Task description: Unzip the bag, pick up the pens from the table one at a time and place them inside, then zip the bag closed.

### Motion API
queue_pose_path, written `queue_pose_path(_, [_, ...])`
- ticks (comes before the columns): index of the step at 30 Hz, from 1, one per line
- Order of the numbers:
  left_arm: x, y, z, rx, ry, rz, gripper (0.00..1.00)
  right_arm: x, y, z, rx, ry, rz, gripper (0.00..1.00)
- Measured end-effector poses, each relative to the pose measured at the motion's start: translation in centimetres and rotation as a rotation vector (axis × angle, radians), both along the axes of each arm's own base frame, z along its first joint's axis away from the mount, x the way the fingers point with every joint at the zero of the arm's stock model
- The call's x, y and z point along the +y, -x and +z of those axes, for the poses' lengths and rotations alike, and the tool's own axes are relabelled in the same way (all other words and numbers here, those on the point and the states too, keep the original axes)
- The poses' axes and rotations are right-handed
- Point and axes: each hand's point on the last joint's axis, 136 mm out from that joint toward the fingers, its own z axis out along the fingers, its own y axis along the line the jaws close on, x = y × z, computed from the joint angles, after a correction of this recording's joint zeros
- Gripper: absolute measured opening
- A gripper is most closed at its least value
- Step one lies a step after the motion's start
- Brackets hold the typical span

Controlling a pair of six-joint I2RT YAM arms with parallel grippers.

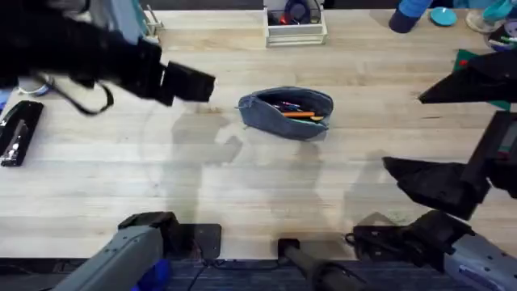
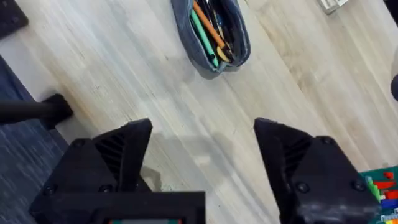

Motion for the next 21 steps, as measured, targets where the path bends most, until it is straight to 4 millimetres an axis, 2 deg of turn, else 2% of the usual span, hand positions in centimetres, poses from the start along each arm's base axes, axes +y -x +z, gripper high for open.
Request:
queue_pose_path(8, [1.8,1.8,-1.9,-0.086,0.029,0.137,0.995,0.0,0.0,0.0,-0.003,0.003,0.006,0.998])
queue_pose_path(14, [2.1,2.9,-3.1,-0.173,0.035,0.177,0.996,0.0,0.0,0.0,-0.008,0.011,0.017,0.998])
queue_pose_path(21, [2.1,2.7,-2.6,-0.244,0.034,0.178,0.995,0.0,0.0,0.0,-0.009,0.011,0.018,0.998])
